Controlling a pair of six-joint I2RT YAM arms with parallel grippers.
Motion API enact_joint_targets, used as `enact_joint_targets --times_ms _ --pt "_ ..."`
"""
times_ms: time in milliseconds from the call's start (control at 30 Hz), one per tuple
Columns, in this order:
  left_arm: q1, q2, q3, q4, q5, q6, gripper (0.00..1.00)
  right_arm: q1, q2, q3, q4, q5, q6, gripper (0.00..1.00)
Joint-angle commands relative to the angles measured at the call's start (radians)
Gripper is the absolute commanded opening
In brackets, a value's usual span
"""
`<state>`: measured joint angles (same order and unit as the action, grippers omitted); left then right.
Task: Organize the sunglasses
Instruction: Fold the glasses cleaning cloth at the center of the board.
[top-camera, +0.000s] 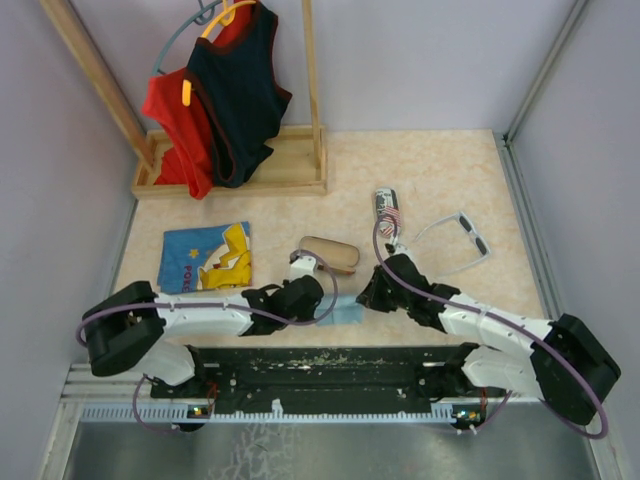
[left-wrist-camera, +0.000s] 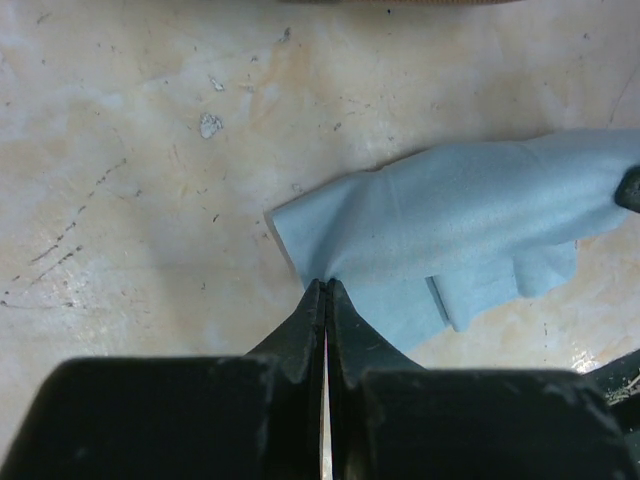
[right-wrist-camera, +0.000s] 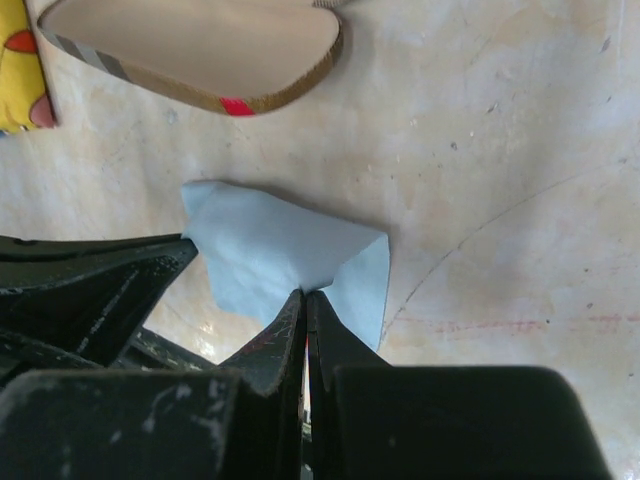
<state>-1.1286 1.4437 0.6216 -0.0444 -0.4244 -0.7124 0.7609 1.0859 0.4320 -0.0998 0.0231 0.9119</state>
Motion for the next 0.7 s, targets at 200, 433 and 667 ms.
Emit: enact_joint_targets --times_ms 200,433,667 --pt "-0.031 -0.05 -0.019 -0.011 0.042 -0.022 0.01 -0.011 -0.052 -0.045 -0.008 -0.048 -0.019 0.0" --pt "-0.061 -0.08 -0.026 -0.044 0.034 -0.049 0.01 -0.011 -0.079 -0.042 -0.069 -0.059 -0.035 0.0" --pt "-0.078 -0.081 -0.034 -0.05 0.03 -0.059 0.01 -0.012 -0.064 -0.058 -0.073 -0.079 -0.05 0.0"
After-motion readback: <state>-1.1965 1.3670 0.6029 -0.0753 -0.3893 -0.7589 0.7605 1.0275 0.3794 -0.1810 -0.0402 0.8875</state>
